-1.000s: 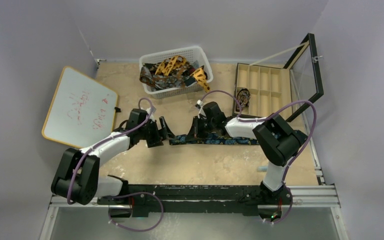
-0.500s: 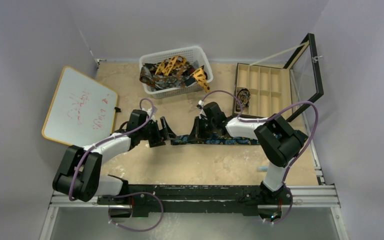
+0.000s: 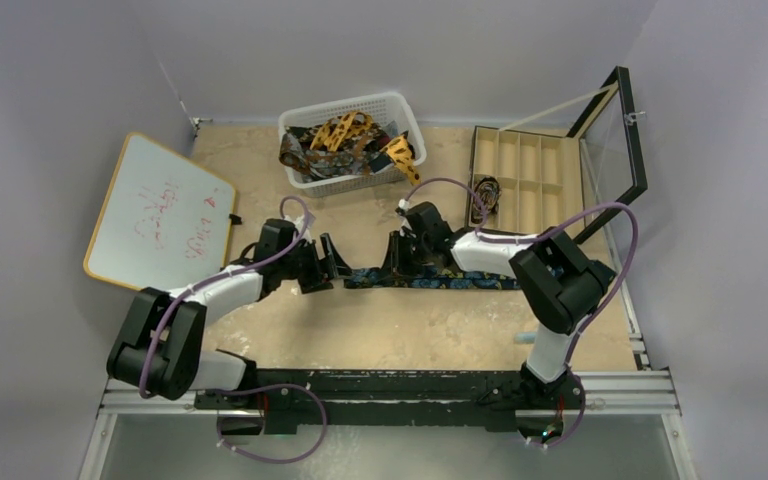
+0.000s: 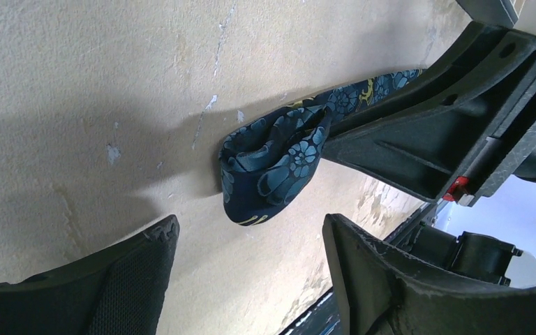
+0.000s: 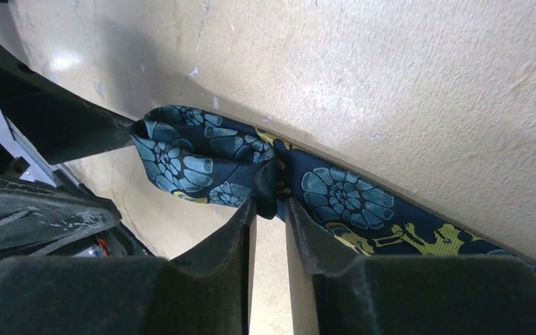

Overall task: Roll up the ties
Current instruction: Roll the tie at the center of the board.

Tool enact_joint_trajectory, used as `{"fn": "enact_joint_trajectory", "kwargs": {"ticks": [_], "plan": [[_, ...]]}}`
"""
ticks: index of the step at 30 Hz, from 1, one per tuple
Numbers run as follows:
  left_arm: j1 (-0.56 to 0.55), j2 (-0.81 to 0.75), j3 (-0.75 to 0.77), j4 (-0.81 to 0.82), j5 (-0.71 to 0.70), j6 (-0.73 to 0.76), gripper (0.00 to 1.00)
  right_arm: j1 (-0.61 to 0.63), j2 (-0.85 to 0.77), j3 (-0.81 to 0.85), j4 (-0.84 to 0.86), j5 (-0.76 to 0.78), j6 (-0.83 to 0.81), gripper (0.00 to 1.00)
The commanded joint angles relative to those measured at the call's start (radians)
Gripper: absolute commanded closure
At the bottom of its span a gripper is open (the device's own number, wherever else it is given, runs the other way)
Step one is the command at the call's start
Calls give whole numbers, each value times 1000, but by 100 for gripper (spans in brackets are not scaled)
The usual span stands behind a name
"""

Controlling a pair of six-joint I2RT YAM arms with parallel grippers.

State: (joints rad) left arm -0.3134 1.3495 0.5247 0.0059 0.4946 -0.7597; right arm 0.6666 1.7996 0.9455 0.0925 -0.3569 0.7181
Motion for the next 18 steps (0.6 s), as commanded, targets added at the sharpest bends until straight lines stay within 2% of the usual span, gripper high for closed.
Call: {"fn": "enact_joint_trajectory", "kwargs": {"ticks": [1, 5, 11, 18], "plan": [[10, 18, -20, 67, 26, 4, 27, -3, -49, 66, -59, 42, -51, 71], [9, 32, -26, 110, 36, -10, 29, -4, -78, 88, -67, 29, -79, 69], [10, 15, -30, 122, 20, -32, 30, 10, -97, 102, -7, -36, -67, 74], [10, -141, -35, -2, -150, -40, 25, 82, -24, 162, 15, -63, -47, 77]]}}
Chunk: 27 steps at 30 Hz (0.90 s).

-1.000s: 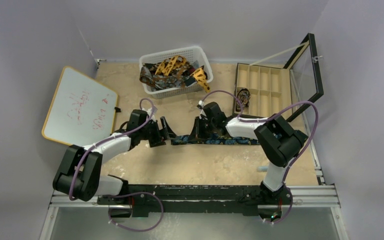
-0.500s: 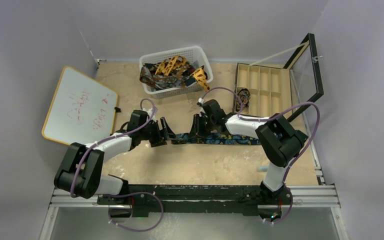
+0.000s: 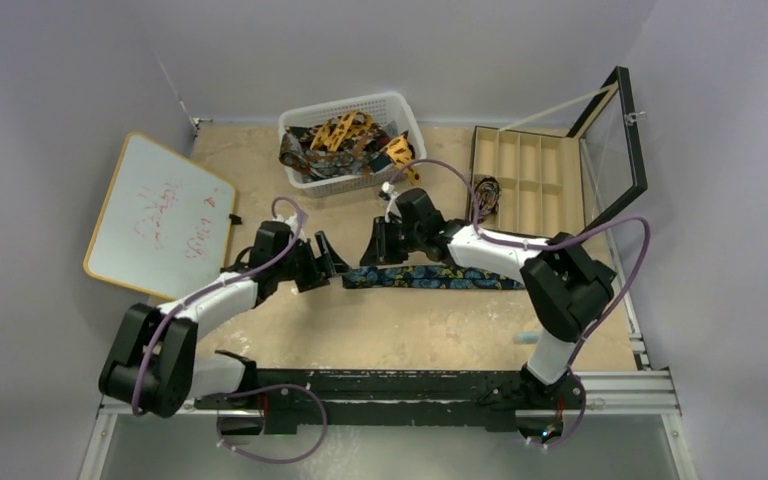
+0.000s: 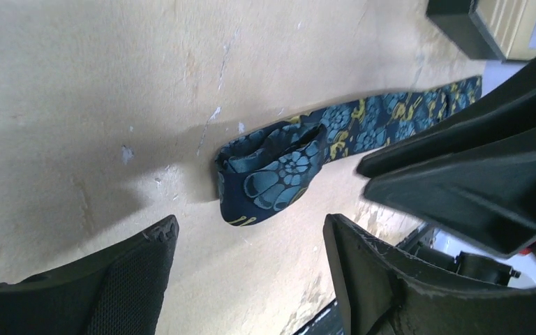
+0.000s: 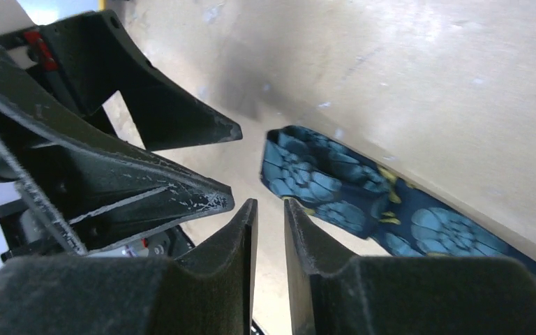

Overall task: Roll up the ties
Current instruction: Roll the tie at the center of the board.

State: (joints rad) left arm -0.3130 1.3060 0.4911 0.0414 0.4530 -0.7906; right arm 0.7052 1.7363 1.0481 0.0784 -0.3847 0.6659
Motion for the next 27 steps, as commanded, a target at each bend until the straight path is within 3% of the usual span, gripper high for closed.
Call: {"fn": "enact_joint_trajectory", "kwargs": {"ticks": [1, 9, 19, 27], "plan": [[9, -118, -2, -82, -131, -11, 25, 47, 51, 64, 32, -30, 9, 78], [9, -185, -38, -102, -146, -3, 25, 48, 139, 60, 37, 6, 1, 85], [9, -18, -70, 121, 39, 43, 25, 43, 201, 29, 40, 28, -4, 88], [9, 92, -57, 215, 40, 25, 30, 31, 211, 37, 31, 10, -19, 89]]}}
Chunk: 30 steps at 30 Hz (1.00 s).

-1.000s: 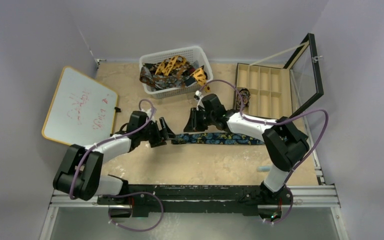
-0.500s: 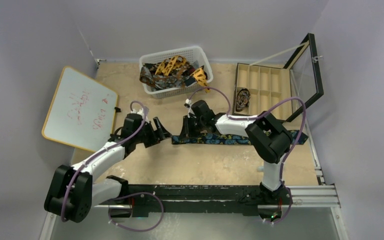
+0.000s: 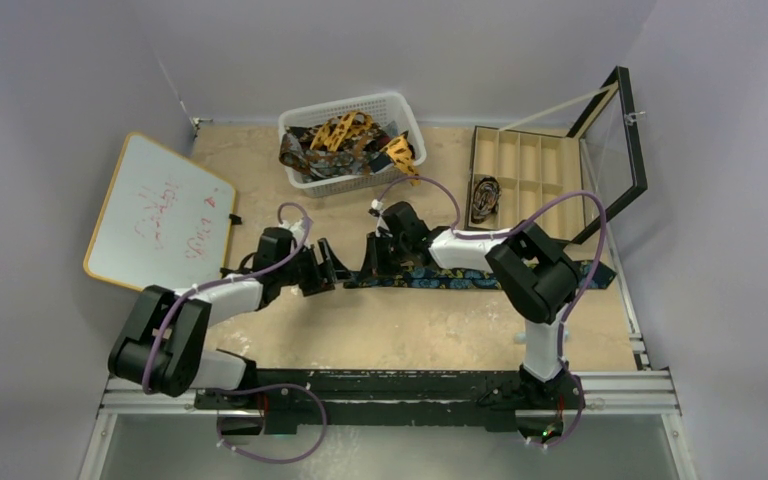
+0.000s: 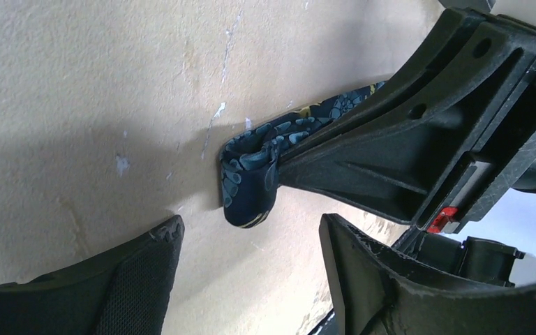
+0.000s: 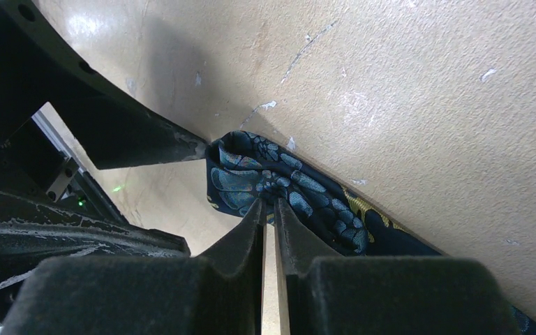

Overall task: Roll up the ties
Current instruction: Roll the tie at the center of the board.

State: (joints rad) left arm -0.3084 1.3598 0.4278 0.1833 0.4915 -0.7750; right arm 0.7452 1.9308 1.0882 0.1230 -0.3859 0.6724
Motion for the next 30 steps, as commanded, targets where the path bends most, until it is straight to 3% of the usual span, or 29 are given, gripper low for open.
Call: {"fn": "enact_joint_trajectory", "kwargs": {"ticks": [1, 6, 10, 11, 16, 22, 25, 27, 30], "plan": [[5, 42, 8, 83, 1, 7, 31, -12, 13, 1, -15, 0, -28, 89], [5, 38, 20, 51, -22, 11, 31, -15, -76, 25, -30, -20, -65, 75], [5, -72, -1, -28, -100, -17, 29, -17, -176, 27, -29, 55, -163, 44], [5, -106, -1, -62, -127, -24, 28, -16, -197, 28, -25, 78, -222, 41], [5, -261, 23, -272, -257, -31, 24, -15, -291, -10, 75, 214, -440, 36], [8, -358, 67, -395, -312, -6, 22, -8, -373, -177, 221, 58, -846, 30], [9, -360, 82, -416, -307, 7, 21, -8, -330, -125, 121, 4, -943, 29], [9, -360, 84, -420, -302, 14, 21, -3, -289, -90, 67, -37, -983, 21], [9, -361, 82, -422, -297, 23, 22, 24, -279, -94, 71, -51, -1044, 17]]}}
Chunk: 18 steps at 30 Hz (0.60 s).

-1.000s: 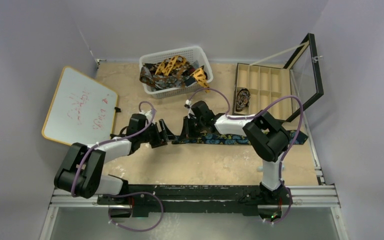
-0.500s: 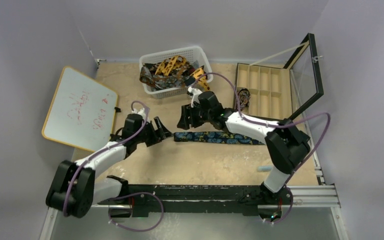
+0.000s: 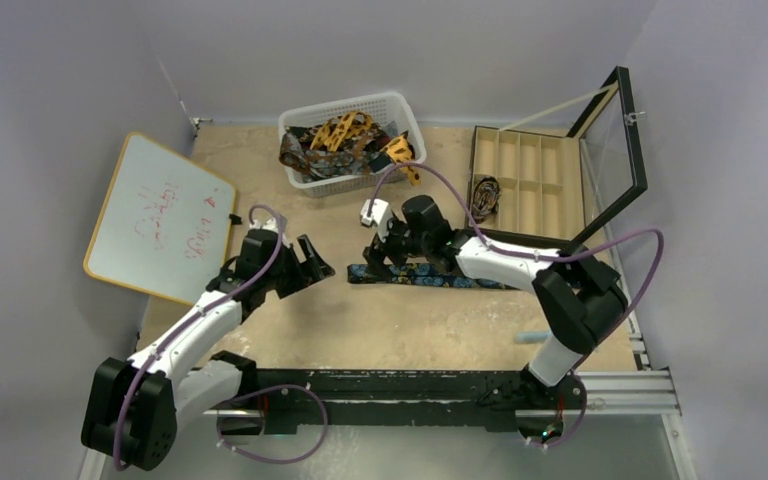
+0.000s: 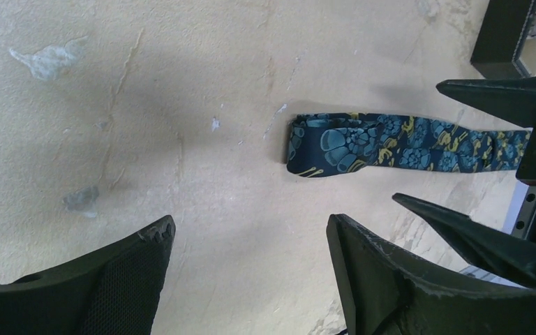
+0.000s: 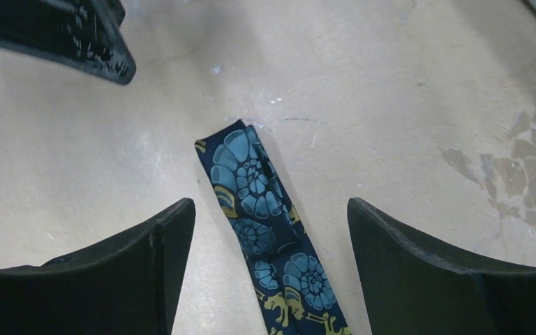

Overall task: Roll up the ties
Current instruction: Roll the tie at the center of the board.

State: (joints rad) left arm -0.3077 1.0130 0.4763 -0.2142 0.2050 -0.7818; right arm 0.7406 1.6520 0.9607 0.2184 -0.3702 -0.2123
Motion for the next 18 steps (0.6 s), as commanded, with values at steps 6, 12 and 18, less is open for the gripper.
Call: {"fn": "enact_joint_trajectory", "kwargs": {"ticks": [6, 12, 18], "plan": [[9, -14, 29, -32, -6, 36, 22, 81, 88, 74, -59, -3, -220, 15], [10, -19, 36, -47, -7, 48, 22, 97, 151, 67, -12, 76, -251, 14], [10, -8, 27, -33, 7, 44, 22, 96, 164, 65, 10, 110, -263, 12]]}}
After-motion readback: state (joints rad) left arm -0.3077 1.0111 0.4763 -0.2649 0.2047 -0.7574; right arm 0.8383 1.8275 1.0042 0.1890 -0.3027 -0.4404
